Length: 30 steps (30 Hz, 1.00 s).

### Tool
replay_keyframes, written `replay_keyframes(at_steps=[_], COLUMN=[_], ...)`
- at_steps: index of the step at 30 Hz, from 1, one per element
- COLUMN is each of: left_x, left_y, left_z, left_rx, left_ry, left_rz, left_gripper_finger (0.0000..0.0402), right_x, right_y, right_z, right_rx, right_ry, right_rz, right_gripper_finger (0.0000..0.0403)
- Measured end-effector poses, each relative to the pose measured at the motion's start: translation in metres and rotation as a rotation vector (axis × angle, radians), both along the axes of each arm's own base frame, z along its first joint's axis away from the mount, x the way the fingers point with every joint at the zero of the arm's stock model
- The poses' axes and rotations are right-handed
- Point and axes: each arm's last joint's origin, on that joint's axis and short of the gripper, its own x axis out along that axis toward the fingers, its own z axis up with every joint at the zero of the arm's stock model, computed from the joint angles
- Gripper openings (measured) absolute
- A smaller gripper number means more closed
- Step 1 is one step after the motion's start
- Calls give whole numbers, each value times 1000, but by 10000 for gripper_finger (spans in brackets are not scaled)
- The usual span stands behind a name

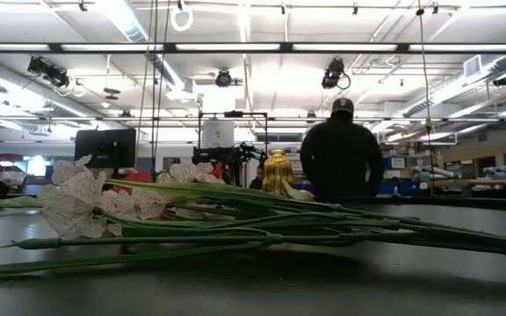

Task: Sort flowers into vase by color
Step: Put the black flower into the transparent vase, then put the red flowers into the transparent vase

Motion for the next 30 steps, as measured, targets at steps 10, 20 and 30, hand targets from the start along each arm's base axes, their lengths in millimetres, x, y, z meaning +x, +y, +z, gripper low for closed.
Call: replay_keyframes(at_steps=[10,20,30], left_x=[0,0,0], left_y=[0,0,0], left_z=[0,0,0], left_rx=[0,0,0], left_ry=[0,0,1], left_rz=[0,0,0], left_gripper_finger=[224,224,224], right_x=[-7,2,50], right_y=[-4,-15,-11], right_z=[34,70,92], right_rx=[84,189,185], right_ry=[-117,-188,-9], right_rz=[-61,-593,-954], right_gripper_finger=[286,317,302])
